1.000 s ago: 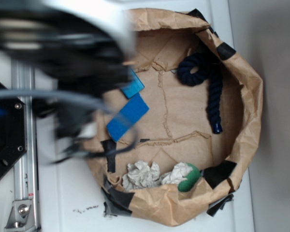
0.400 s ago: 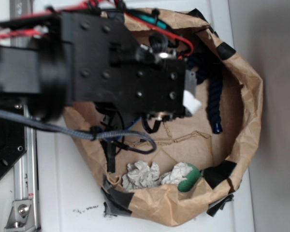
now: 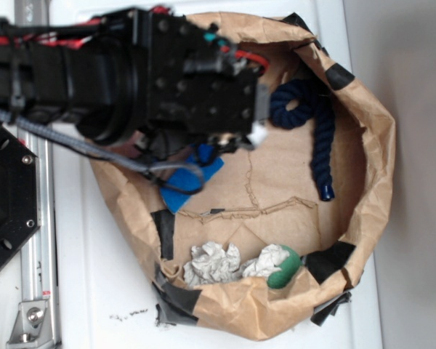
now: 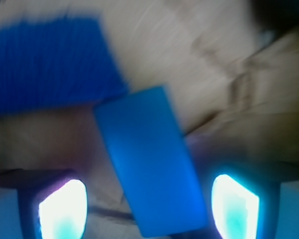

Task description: Grab the blue block.

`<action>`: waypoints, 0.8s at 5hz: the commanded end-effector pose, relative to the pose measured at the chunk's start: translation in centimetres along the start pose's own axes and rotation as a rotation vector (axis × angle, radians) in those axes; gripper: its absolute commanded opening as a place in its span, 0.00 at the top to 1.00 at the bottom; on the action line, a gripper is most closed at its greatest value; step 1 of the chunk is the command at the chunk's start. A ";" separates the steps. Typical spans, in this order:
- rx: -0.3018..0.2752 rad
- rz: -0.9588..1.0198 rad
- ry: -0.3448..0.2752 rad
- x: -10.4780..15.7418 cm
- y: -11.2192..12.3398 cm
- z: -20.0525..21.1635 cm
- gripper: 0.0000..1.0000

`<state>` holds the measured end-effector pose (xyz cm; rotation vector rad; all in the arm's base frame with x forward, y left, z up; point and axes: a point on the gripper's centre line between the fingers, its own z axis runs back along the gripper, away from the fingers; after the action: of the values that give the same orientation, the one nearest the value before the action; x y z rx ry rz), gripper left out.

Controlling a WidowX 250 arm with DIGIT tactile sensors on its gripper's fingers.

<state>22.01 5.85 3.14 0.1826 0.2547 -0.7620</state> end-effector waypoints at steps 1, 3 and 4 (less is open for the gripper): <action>0.067 -0.026 0.000 -0.8 -0.7 0.2 0.00; 0.028 0.045 -0.012 1.3 -0.1 -2.8 0.00; 0.010 0.145 -0.068 1.3 -0.1 -2.8 1.00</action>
<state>22.02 5.76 0.77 0.1792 0.2218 -0.6931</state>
